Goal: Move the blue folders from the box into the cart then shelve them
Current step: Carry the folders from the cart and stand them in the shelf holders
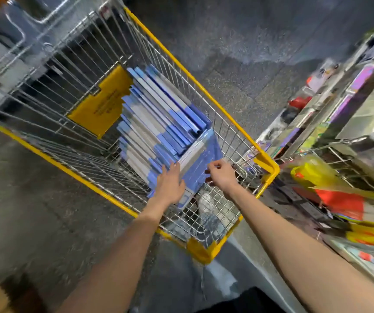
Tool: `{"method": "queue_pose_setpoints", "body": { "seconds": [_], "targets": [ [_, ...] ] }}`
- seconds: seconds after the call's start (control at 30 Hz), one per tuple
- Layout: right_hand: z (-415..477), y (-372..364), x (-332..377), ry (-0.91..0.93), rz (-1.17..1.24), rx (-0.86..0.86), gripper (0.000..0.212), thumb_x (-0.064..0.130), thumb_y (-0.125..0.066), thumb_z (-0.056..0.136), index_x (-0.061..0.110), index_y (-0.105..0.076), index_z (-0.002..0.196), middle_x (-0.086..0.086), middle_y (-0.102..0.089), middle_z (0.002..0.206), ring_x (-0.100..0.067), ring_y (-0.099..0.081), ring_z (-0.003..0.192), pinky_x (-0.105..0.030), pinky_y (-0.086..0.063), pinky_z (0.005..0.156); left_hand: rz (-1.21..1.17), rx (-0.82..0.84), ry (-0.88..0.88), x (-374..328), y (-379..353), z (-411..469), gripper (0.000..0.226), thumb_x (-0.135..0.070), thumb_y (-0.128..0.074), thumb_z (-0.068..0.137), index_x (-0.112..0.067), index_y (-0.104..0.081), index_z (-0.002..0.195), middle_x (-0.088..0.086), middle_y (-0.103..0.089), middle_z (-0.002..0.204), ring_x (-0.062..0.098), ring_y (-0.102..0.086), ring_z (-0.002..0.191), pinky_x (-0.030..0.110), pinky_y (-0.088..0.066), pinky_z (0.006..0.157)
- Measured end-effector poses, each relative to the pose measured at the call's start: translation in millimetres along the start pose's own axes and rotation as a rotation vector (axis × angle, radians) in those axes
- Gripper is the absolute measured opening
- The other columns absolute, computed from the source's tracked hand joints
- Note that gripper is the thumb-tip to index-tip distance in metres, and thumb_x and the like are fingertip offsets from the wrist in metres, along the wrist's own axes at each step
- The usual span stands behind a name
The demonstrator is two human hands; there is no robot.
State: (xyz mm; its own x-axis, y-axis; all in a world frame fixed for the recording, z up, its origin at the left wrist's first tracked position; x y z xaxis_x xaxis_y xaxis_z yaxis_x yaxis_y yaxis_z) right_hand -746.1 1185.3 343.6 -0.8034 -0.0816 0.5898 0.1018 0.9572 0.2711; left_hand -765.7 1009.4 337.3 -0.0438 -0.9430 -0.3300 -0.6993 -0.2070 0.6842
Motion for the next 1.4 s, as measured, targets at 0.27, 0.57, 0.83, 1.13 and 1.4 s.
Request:
{"method": "queue_pose_setpoints", "body": {
  "seconds": [0.27,0.57,0.83,1.13,1.4],
  "targets": [
    [16,-27,-6,-0.057,0.082,-0.073,0.025,0.022,-0.050,0.102,0.001,-0.059,0.113,-0.017,-0.069,0.104,-0.022,-0.065,0.070,-0.036,-0.056,0.065,-0.050,0.035,-0.106,-1,-10,8,0.065,-0.019,-0.048,0.101,-0.004,-0.018,0.157,0.019,-0.011,0.165,0.033,-0.007,0.153,0.047,-0.021,0.123],
    [24,-46,-12,-0.075,0.117,-0.283,0.049,0.044,-0.065,0.092,0.010,-0.058,0.126,-0.003,-0.066,0.091,-0.022,-0.065,0.083,-0.049,-0.056,0.089,-0.317,0.084,-0.253,1,-3,-4,0.055,-0.014,-0.048,0.100,-0.018,-0.039,0.154,0.011,-0.009,0.168,0.023,0.001,0.156,0.043,-0.007,0.126],
    [30,-43,-20,-0.049,0.191,-0.295,0.057,0.048,-0.077,0.080,0.015,-0.057,0.121,-0.004,-0.071,0.093,-0.019,-0.069,0.078,-0.052,-0.059,0.079,-0.286,0.044,-0.236,4,-2,0,0.045,-0.031,-0.057,0.098,-0.019,-0.048,0.140,0.010,-0.015,0.167,0.034,-0.045,0.137,0.041,-0.037,0.105],
    [22,-36,-32,-0.094,0.288,-0.288,0.066,0.047,-0.076,0.083,0.012,-0.051,0.133,-0.006,-0.066,0.104,-0.015,-0.062,0.077,-0.052,-0.059,0.080,-0.602,0.093,-0.137,2,-4,21,0.046,-0.018,-0.049,0.103,-0.010,-0.043,0.148,0.003,-0.060,0.132,0.008,-0.057,0.096,0.005,-0.044,0.072],
    [17,-11,-48,-0.048,-0.023,-0.416,0.020,0.010,-0.070,0.084,-0.001,-0.066,0.101,-0.020,-0.072,0.097,-0.035,-0.067,0.088,-0.041,-0.053,0.078,-0.708,0.318,-0.075,-5,-41,27,0.039,-0.006,-0.040,0.105,-0.009,-0.047,0.143,0.006,-0.068,0.105,0.019,-0.062,0.092,0.024,-0.049,0.064]
  ]
}}
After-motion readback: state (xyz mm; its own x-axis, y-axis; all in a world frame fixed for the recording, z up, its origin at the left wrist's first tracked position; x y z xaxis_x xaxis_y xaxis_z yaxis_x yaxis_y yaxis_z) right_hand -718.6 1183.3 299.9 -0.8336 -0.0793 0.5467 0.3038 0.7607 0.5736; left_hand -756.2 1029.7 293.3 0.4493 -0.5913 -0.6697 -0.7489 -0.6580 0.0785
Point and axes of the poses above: each hand's wrist, its own z-axis towards the middle knuckle, its own y-axis out of the back of the hand, x = y × z, the point moved 5 cm from there along z, towards the middle knuckle
